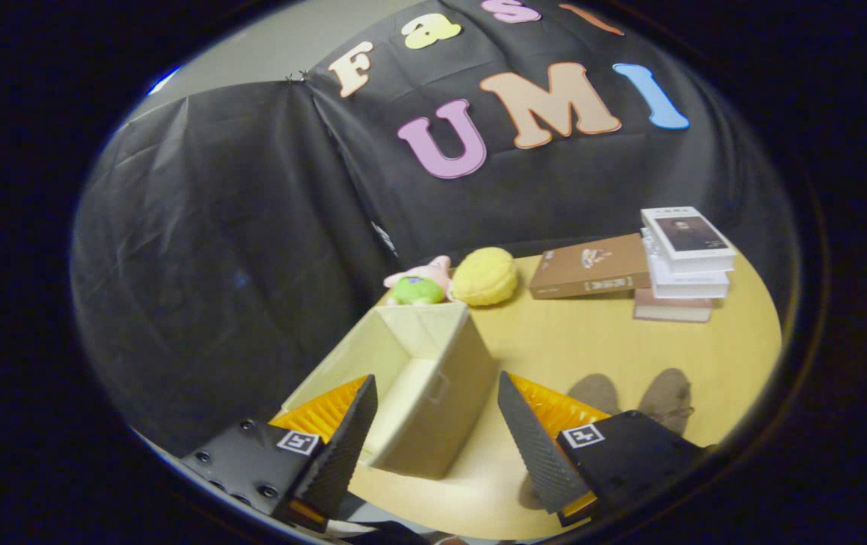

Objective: Open the storage box then place both shoes into the box .Put the left shoe in first, then the right shoe, with the right side of both shoes facing outward in a uniform manner.

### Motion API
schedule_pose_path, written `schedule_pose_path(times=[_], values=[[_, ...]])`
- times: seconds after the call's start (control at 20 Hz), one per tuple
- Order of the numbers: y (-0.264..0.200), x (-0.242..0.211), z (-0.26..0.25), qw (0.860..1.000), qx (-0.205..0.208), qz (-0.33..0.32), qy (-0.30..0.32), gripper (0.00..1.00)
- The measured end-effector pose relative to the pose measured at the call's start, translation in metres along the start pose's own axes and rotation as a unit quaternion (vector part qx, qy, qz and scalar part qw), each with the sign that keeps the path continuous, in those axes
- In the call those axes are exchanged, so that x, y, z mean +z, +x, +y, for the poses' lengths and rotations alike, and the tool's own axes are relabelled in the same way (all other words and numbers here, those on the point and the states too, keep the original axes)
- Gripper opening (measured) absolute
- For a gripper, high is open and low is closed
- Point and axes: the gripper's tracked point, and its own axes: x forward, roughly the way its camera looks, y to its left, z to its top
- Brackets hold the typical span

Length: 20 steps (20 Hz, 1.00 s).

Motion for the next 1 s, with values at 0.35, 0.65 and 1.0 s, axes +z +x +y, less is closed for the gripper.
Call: schedule_pose_path(times=[0.35,0.65,1.0], values=[[0.006,-0.080,-0.094,0.993,-0.071,0.080,-0.047,1.00],[0.019,-0.134,-0.140,0.983,-0.099,0.148,-0.038,0.99],[0.040,-0.149,-0.158,0.972,-0.122,0.197,-0.045,0.48]])
